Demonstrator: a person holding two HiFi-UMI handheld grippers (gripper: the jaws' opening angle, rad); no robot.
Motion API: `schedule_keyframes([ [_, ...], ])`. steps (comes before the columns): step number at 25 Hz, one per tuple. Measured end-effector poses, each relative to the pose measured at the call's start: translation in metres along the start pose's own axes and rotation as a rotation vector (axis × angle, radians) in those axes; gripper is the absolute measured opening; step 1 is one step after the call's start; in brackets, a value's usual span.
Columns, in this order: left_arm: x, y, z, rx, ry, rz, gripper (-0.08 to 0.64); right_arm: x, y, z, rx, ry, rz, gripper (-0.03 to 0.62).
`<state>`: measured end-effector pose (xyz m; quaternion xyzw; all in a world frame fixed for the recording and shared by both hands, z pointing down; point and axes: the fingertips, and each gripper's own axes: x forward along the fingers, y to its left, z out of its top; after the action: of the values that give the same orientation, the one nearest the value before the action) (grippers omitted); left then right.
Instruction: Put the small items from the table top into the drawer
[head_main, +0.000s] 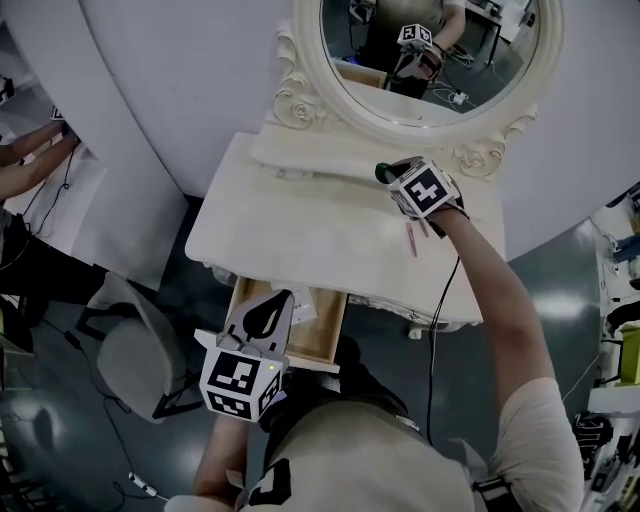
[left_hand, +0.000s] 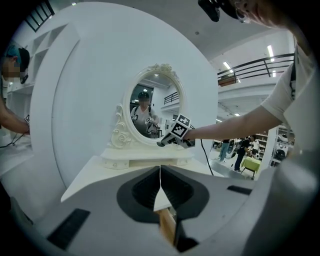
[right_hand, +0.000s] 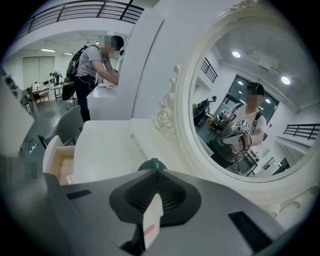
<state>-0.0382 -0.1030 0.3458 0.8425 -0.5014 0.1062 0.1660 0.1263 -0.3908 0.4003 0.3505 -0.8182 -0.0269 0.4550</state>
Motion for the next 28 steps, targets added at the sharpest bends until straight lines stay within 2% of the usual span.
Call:
schedule_keyframes([
  [10,-0.026,0.005,-0.001,0.009,-0.022,-0.028,0.057,-0.024,0.022,0.008,-0.015,0.014,-0.02,0.026],
  [24,-0.049,0.001,-0.014,0.003,-0.038,-0.08,0.057,-0.055,0.052,-0.002,-0.025,0.04,-0.043,0.028],
  [28,-0.05,-0.001,-0.016,0.0,-0.038,-0.093,0.057,-0.061,0.063,0.003,-0.05,0.007,-0.032,0.027],
])
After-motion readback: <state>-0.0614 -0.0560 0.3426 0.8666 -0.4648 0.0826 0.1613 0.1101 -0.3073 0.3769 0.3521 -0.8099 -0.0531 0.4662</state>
